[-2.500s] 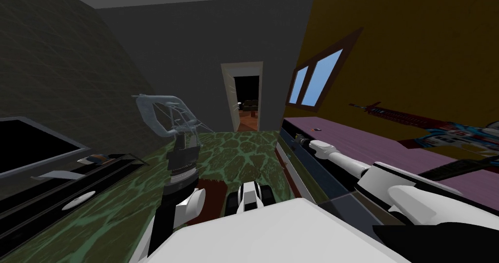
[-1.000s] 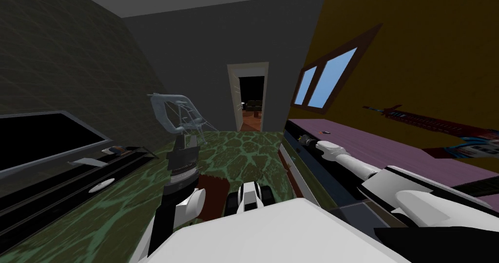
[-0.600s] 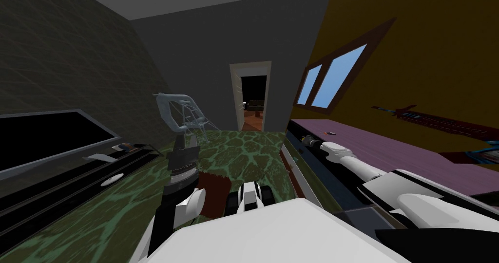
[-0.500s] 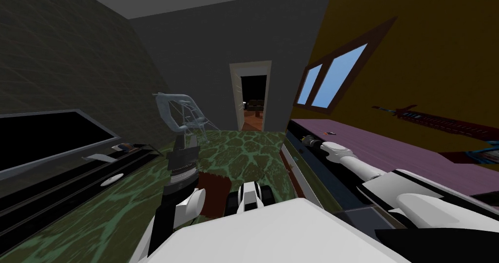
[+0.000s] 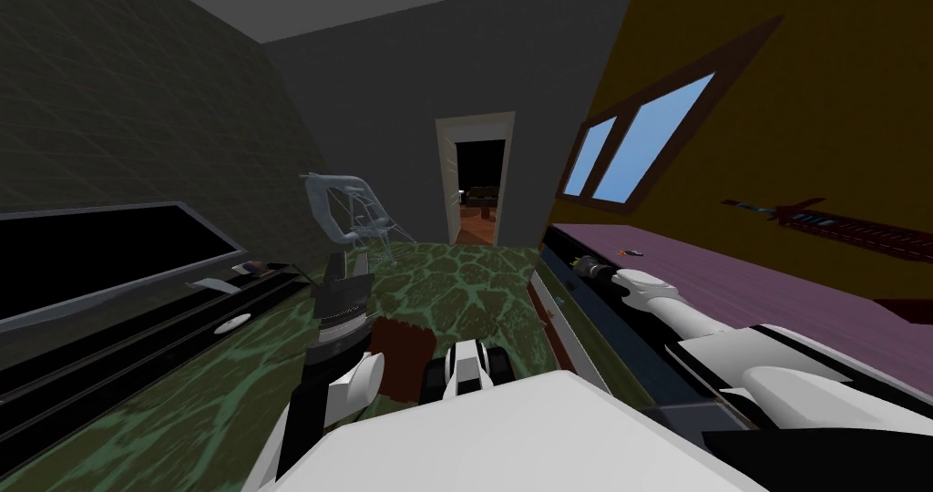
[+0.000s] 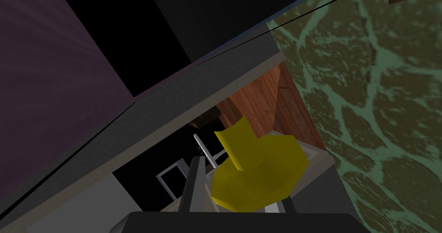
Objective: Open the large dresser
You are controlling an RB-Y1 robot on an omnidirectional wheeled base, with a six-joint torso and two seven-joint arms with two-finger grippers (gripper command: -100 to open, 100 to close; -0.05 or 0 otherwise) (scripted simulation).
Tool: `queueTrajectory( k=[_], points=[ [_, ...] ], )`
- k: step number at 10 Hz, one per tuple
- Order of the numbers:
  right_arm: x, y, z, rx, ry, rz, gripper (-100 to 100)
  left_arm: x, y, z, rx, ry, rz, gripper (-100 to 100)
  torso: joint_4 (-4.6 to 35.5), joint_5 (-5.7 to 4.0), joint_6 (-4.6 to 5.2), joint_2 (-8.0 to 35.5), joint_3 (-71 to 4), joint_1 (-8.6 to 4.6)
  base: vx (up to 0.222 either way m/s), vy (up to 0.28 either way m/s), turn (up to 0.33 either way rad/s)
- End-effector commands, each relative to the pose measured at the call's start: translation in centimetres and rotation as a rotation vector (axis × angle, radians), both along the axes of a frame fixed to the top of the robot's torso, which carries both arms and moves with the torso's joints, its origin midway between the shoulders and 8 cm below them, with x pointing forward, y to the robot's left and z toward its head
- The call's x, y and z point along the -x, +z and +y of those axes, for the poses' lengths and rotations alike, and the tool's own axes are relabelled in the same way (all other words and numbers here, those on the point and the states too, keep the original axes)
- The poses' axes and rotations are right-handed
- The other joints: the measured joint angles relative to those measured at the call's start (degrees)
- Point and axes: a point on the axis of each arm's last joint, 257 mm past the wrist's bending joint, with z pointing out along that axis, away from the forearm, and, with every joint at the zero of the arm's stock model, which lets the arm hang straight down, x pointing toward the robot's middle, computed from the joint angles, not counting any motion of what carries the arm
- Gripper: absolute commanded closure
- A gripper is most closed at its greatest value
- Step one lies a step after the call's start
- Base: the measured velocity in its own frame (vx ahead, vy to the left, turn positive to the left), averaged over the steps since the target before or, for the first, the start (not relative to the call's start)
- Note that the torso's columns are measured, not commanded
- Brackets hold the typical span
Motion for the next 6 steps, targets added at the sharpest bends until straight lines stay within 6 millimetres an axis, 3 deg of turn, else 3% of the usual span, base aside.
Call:
queueTrajectory(
  k=[1, 2, 3, 6],
  points=[
    [2.7, -1.1, -1.6, -0.012, -0.030, 0.020, 100, 0.0, 0.0, 0.0, 0.000, 0.000, 0.000, 0, -0.07, -0.07, -0.01, 0.02, 0.02, 0.01, -0.003, 0.043, 0.082],
    [2.7, -1.1, -1.6, -0.012, -0.030, 0.020, 100, 0.0, 0.0, 0.0, 0.000, 0.000, 0.000, 0, -0.02, -0.04, 0.15, 0.08, 0.04, 0.00, 0.006, 0.023, 0.003],
    [4.5, -1.9, -2.5, -0.016, -0.039, 0.039, 100, 0.0, 0.0, 0.0, 0.000, 0.000, 0.000, 0, 0.04, -0.04, 0.20, 0.18, 0.11, -0.03, -0.001, 0.021, 0.098],
    [4.5, -1.4, -2.8, -0.019, -0.049, 0.024, 100, 0.0, 0.0, 0.0, 0.000, 0.000, 0.000, 0, 0.06, -0.11, 0.41, 0.35, 0.23, -0.10, -0.004, 0.006, 0.008]
  ],
)
